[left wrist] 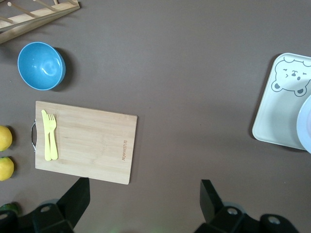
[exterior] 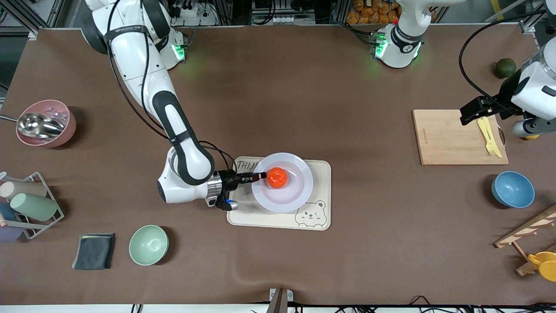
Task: Place orange and plate with both arms
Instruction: 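Release the plate rim and open the right gripper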
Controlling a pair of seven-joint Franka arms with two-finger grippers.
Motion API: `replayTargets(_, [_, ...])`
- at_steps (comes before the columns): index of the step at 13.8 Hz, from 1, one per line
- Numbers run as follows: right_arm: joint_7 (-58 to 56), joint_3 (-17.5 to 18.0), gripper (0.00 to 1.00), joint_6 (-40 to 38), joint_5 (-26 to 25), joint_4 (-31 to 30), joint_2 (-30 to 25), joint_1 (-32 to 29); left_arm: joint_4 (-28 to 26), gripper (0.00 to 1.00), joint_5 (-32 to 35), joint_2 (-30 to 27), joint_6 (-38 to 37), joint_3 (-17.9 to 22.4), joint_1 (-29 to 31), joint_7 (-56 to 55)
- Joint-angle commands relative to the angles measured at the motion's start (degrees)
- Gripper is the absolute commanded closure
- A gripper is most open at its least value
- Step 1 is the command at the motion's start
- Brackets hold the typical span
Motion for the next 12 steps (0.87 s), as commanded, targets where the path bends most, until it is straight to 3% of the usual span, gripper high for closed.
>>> replayTargets(1, [-0.33, 0.95, 1.00, -0.48, -0.76, 2.92, 1.74, -1.24, 0.26, 0.00, -1.46, -0.05, -0.02, -0.05, 0.42, 0.13])
replayTargets(10, [-0.33, 0.95, 0.98, 2.16, -0.85, 3.54, 3.68, -0.72, -2.10, 0.00, -0.58, 1.01, -0.11, 0.04, 0.33, 0.65])
replayTargets(11, [-0.33, 0.95, 0.80, 2.16, -0.85, 3.54, 3.68, -0.63, -3.77, 0.00, -0.14, 1.27, 0.07, 0.04, 0.68, 0.83])
replayTargets(12, [-0.42, 0.95, 0.29, 2.16, -0.85, 3.54, 3.68, -0.63, -4.65, 0.00, 0.47, 1.88, 0.07, -0.05, 0.95, 1.09])
